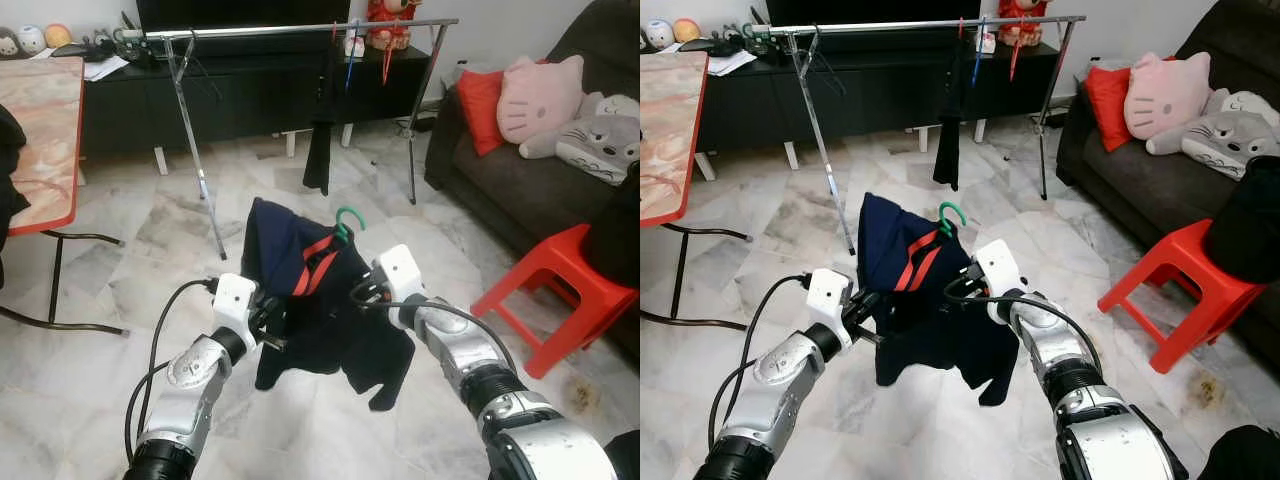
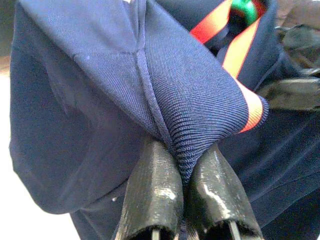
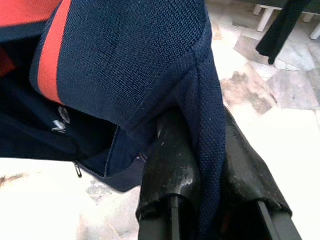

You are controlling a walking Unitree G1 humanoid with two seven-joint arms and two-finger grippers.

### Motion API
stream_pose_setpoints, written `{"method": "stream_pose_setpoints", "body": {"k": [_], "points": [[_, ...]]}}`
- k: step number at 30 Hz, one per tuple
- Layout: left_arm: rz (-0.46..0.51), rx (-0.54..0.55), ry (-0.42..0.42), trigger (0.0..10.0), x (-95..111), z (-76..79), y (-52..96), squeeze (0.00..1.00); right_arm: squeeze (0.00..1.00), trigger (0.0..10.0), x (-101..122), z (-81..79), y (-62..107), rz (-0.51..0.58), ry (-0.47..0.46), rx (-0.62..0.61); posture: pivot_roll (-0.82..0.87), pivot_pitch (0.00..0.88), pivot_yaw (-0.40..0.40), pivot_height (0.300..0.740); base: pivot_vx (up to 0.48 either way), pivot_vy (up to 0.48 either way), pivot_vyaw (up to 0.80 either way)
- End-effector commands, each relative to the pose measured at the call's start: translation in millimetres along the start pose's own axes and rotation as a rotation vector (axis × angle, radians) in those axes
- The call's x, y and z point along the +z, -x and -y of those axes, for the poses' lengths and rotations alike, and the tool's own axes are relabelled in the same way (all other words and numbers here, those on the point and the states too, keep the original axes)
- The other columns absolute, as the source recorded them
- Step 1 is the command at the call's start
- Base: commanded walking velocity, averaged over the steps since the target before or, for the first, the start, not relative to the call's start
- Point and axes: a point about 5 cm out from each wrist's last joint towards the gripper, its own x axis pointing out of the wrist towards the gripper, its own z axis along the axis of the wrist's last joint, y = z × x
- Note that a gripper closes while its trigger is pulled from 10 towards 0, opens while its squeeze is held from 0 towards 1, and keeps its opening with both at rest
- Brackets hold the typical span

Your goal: Hang hanger

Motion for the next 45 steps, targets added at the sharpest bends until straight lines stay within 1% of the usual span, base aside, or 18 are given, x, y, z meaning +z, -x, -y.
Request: {"method": "stream_pose_setpoints", "body": {"k": [1,2,3,4,5,6,8,12,13,15,16,29,33,36,37,38,39,45], "points": [[0.011,-0.049,0.015,0.8,5,7.2,-2.3,0.0,0.0,10.0,14,17.0,3.3,0.064,-0.014,-0.087,-0.01,0.0,-0.086,0.74,0.0,0.0,0.0],[0.011,-0.049,0.015,0.8,5,7.2,-2.3,0.0,0.0,10.0,14,17.0,3.3,0.064,-0.014,-0.087,-0.01,0.0,-0.086,0.74,0.0,0.0,0.0],[0.011,-0.064,0.013,1.3,6,8.8,-2.8,0.0,0.0,10.0,15,19.4,4.0,0.076,-0.018,-0.11,-0.01,0.0,-0.086,0.74,0.0,0.0,0.0],[0.012,-0.103,0.01,2.2,8,13.6,-3.3,0.0,0.0,10.0,18,24.2,5.1,0.099,-0.039,-0.165,-0.01,0.0,-0.081,0.74,0.0,0.0,0.0],[0.012,-0.103,0.01,2.2,8,13.6,-3.3,0.0,0.0,10.0,18,24.2,5.1,0.099,-0.039,-0.165,-0.01,0.0,-0.081,0.74,0.0,0.0,0.0],[0.012,-0.123,0.01,3.3,10,16.5,-3.5,0.0,0.0,10.0,18,25.8,5.5,0.106,-0.05,-0.185,-0.01,0.0,-0.081,0.74,0.0,0.0,0.0],[0.011,-0.195,0.001,9.8,15,26.4,-2.9,0.0,0.0,10.0,20,26.4,5.3,0.124,-0.068,-0.209,0.0,0.0,-0.077,0.74,0.0,0.0,0.0],[0.01,-0.218,0.004,10.0,16,29.2,-2.8,0.0,0.0,10.0,20,24.2,4.0,0.123,-0.068,-0.204,0.0,0.0,-0.076,0.74,0.0,0.0,0.0],[0.008,-0.225,0.004,10.0,16,30.0,-2.7,0.73,0.0,10.0,20,23.7,3.8,0.123,-0.068,-0.202,0.0,0.0,-0.077,0.74,0.0,0.0,0.0],[0.005,-0.228,0.003,10.0,16,30.3,-2.6,0.73,0.0,10.0,20,23.6,3.7,0.123,-0.068,-0.203,0.0,0.0,-0.077,0.74,0.0,0.0,0.0],[0.002,-0.23,0.002,10.0,16,30.7,-2.4,1.0,0.0,10.0,19,23.5,3.6,0.123,-0.068,-0.203,0.0,0.0,-0.075,0.74,0.0,0.0,0.0],[-0.002,-0.209,-0.015,10.0,17,32.2,-4.0,1.0,0.0,10.0,19,21.2,2.8,0.097,-0.036,-0.155,-0.01,0.0,-0.077,0.74,0.0,0.0,0.0],[0.008,-0.146,-0.039,10.0,22,18.5,-1.8,1.0,0.0,10.0,24,24.8,5.1,0.116,0.001,-0.126,-0.01,0.0,-0.078,0.74,0.0,0.0,0.0],[0.024,-0.089,-0.066,10.0,28,3.5,1.8,1.0,0.0,10.0,27,29.4,8.4,0.129,0.032,-0.103,-0.01,0.0,-0.08,0.74,0.0,0.0,0.0],[0.024,-0.089,-0.066,10.0,28,3.5,1.8,1.0,0.0,10.0,27,29.4,8.4,0.129,0.032,-0.103,-0.01,0.0,-0.08,0.74,0.0,0.0,0.0],[0.04,-0.052,-0.086,10.0,35,-8.1,5.1,1.0,0.0,10.0,28,34.5,12.1,0.128,0.054,-0.097,-0.01,0.0,-0.081,0.74,0.0,0.0,0.0],[0.046,-0.043,-0.092,10.0,37,-12.0,6.4,1.0,0.0,10.0,28,36.6,13.7,0.128,0.066,-0.094,-0.01,0.0,-0.08,0.74,0.0,0.0,0.0],[0.063,-0.025,-0.124,10.0,49,-23.3,9.6,1.0,0.0,10.0,27,39.5,20.1,0.146,0.085,-0.019,-0.01,0.0,-0.08,0.74,0.0,0.0,0.0]]}}
